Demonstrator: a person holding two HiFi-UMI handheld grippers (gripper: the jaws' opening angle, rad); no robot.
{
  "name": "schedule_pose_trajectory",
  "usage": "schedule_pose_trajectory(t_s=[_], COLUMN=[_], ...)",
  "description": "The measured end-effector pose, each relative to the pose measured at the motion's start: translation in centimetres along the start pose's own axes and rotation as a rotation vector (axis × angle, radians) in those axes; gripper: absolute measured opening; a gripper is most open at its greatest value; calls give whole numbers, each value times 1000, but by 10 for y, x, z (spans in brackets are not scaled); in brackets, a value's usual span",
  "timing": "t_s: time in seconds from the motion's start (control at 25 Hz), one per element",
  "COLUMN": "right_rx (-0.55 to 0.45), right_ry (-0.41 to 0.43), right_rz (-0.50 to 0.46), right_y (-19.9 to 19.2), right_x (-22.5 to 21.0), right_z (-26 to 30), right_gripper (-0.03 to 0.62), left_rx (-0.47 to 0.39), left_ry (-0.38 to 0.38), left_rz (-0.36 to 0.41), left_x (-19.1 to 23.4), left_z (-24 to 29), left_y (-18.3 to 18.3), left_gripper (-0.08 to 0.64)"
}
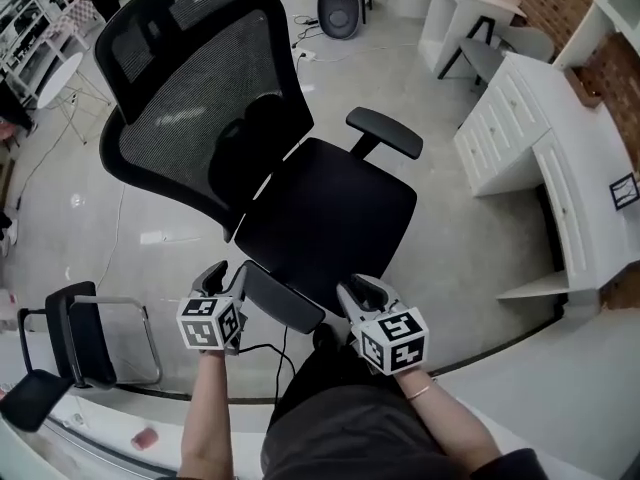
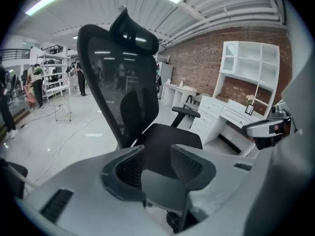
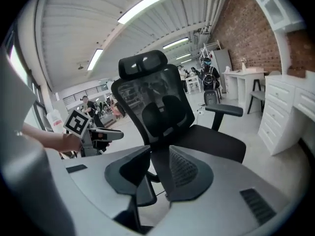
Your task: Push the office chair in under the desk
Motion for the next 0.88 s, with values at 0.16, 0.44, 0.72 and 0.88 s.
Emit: schedule_pose_trajectory(t_s=[0.16,0.44,0.72,0.88], right_rx=[69,229,268,297], right_ry=[15,29,57,78], right_rz=[163,341,516,560], right_y=[-35,-88,-125,-136], right_x=[-5,-6,-1,0], right_z=[24,57,73,83], right_gripper=[197,256,270,270], left_rx=[102,238,322,356], left_ry=[10,-2,-84,-113], left_rz=[-59,-153,-109,-104], left_x=[25,48,44,42], left_z=[25,63,80,90], left_y=[-28,-61,-70,-72], left_gripper=[176,206,224,225])
Point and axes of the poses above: the fingertips, and each gripper's own axes: z forward along the fingers, x to its left, y out of its top, the point moved 8 cm from there along -z, backward along the fingers, and after that the axes turned 10 degrees about y, right-handed, at the moved point
